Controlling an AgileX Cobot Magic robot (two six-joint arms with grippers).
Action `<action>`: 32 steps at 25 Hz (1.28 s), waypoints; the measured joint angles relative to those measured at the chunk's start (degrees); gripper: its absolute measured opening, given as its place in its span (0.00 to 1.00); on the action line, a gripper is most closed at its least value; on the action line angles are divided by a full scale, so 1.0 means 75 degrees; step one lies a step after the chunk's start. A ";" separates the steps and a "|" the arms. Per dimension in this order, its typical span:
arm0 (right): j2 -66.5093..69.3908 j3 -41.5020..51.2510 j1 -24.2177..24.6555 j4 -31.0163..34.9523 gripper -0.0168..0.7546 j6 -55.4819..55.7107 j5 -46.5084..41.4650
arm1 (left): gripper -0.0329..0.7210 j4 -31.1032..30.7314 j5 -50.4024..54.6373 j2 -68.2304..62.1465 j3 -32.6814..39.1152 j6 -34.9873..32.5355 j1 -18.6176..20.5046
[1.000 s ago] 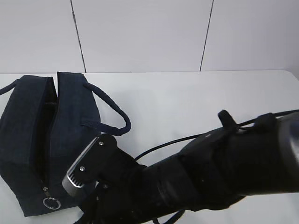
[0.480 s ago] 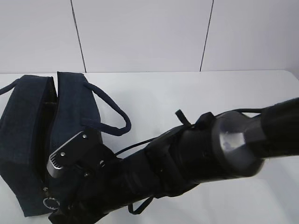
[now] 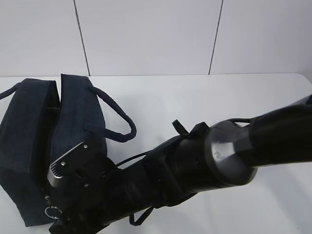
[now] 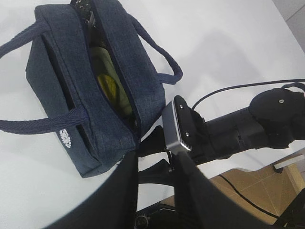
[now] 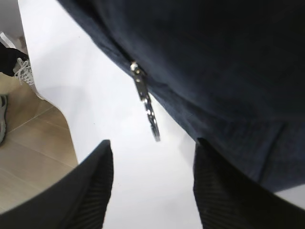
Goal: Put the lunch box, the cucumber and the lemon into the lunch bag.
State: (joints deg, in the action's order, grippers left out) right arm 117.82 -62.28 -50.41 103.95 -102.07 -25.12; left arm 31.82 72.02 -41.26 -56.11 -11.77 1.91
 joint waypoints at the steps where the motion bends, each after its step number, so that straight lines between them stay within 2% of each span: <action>1: 0.0060 -0.0057 0.0000 0.0000 0.53 0.0012 -0.0036 | 0.29 0.0000 0.0000 0.0000 0.0000 0.0000 0.0000; 8: 0.0190 -0.0450 0.0000 0.0000 0.53 0.0135 -0.0256 | 0.29 0.0000 0.0000 0.0000 0.0000 0.0000 0.0000; 32: 0.0426 -0.0495 0.0000 -0.0013 0.53 0.0113 -0.0795 | 0.29 -0.0227 0.0000 0.0000 0.0000 -0.0012 0.0000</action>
State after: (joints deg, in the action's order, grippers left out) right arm 121.01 -65.99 -50.41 103.85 -101.22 -31.08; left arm 30.12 72.02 -41.26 -56.11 -11.86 1.91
